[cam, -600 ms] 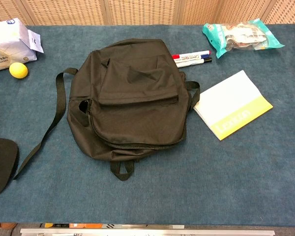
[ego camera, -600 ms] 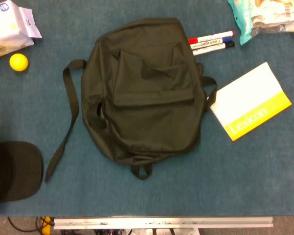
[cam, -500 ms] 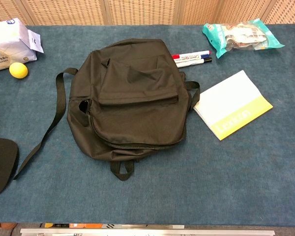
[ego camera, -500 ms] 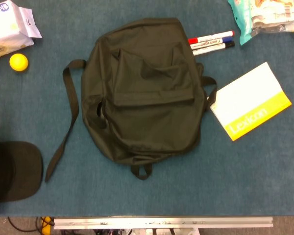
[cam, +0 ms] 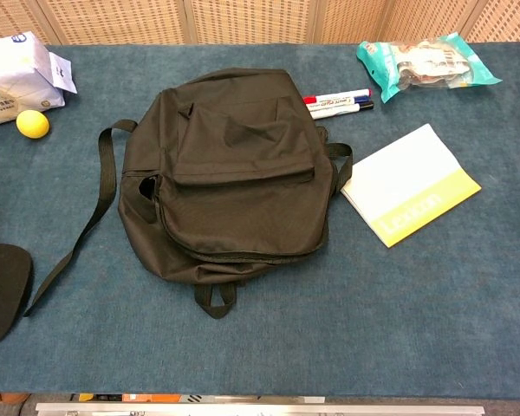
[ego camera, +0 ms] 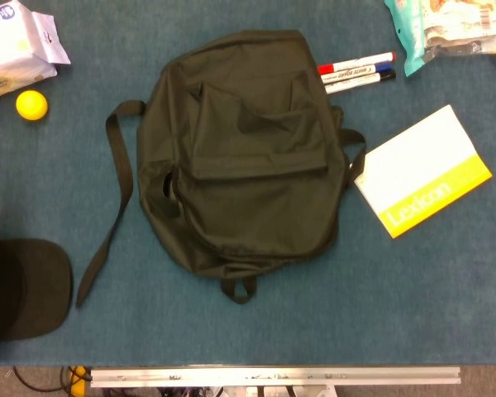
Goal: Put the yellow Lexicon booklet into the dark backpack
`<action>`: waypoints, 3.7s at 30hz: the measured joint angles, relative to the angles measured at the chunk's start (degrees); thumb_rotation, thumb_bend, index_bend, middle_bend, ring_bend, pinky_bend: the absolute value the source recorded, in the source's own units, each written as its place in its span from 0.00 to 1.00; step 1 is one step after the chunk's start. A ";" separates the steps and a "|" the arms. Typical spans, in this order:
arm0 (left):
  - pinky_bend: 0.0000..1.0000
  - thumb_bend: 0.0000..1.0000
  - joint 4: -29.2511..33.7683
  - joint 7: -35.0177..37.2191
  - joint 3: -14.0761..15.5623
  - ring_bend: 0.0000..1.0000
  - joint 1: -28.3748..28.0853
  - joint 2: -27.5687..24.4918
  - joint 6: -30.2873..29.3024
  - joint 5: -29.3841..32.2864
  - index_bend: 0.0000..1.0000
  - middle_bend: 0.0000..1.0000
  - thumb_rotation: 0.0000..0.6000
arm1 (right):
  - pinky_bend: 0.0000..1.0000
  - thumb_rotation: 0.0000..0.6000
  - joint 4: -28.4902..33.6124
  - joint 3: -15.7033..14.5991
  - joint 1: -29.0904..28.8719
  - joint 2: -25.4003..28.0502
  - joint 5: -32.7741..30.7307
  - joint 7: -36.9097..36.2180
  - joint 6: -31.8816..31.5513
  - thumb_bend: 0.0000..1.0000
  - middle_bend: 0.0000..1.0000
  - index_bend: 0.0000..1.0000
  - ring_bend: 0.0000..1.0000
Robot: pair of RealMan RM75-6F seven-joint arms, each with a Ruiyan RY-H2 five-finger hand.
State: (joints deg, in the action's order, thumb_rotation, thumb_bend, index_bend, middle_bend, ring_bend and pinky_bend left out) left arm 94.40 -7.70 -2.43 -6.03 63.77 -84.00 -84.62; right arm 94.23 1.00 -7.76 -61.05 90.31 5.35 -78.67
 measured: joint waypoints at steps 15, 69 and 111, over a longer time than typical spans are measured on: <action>0.22 0.29 -0.28 0.86 0.48 0.21 0.86 -0.12 -0.55 0.14 0.30 0.28 1.00 | 0.34 1.00 -3.12 -0.70 -8.56 -4.35 1.32 6.52 13.15 0.00 0.41 0.36 0.28; 0.22 0.29 -1.77 2.29 1.62 0.21 1.00 1.00 0.92 -0.37 0.30 0.28 1.00 | 0.34 1.00 -22.03 -0.84 -18.70 -22.92 -6.48 13.16 24.06 0.10 0.37 0.31 0.24; 0.22 0.29 -2.30 5.23 1.18 0.21 1.07 -0.04 1.22 0.36 0.30 0.28 1.00 | 0.41 1.00 -26.13 3.71 -22.48 -28.72 -8.61 11.60 19.78 0.43 0.52 0.49 0.30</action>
State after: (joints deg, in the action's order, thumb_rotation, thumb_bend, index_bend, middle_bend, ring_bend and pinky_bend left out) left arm 92.10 -2.47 -1.24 -4.97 63.73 -82.78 -84.26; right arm 68.10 4.70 -30.24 -89.77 81.70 16.95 -58.89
